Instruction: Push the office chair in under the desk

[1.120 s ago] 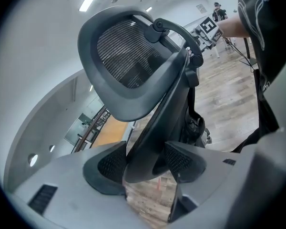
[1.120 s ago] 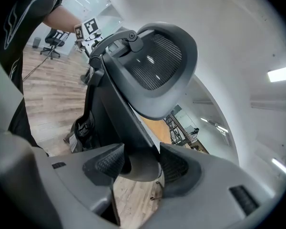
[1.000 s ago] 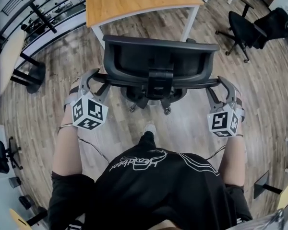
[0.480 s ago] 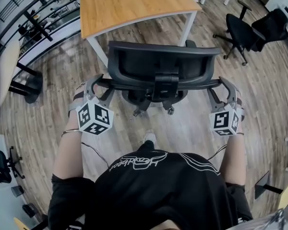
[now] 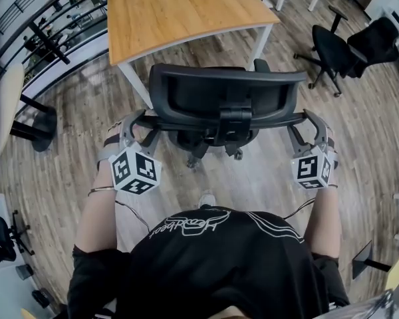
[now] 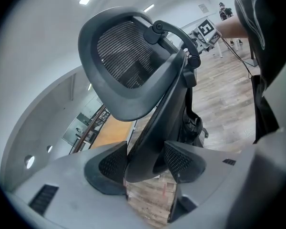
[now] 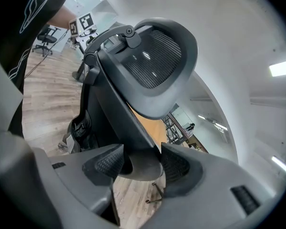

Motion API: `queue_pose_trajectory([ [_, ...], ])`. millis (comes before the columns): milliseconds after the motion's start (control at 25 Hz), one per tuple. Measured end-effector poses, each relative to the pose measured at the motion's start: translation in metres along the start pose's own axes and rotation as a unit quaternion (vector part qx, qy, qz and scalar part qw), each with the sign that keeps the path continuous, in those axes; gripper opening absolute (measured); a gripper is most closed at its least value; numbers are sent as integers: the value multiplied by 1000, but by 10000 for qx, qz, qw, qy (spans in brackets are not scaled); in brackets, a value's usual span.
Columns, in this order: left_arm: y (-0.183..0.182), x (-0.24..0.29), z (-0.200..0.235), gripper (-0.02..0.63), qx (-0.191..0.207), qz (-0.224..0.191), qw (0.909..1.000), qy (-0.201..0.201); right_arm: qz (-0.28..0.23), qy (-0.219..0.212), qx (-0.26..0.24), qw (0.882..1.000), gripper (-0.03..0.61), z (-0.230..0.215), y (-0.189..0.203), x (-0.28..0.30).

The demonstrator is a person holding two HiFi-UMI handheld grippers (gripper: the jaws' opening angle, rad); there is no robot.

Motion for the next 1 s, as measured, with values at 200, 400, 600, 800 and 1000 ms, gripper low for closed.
queue_pose_trajectory([
  [200, -5, 14, 13, 239, 1, 19, 10000, -55, -94, 61, -49, 9999, 258, -9, 1, 20],
  [400, -9, 23, 17, 239, -49, 92, 9998, -167, -178, 82, -105, 9998, 258, -18, 3, 40],
  [600, -18, 35, 19, 239, -173, 266, 9989, -334, -418, 41, -154, 9990, 258, -31, 11, 63],
  [800, -28, 48, 19, 239, -354, 454, 9967, -580, -753, -108, -260, 9968, 258, -49, 19, 93],
  [1000, -41, 63, 23, 239, -479, 567, 9941, -785, -946, -188, -393, 9946, 258, -70, 28, 125],
])
Point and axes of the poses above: the fingertips, and each gripper's own axes: x forward along the fingers, z to its left, y out of its underside, the point moved 6 cm from there along -x, backward along the fingers, and after that the axes turned 14 degrees about -x, right-handed, at the moved point
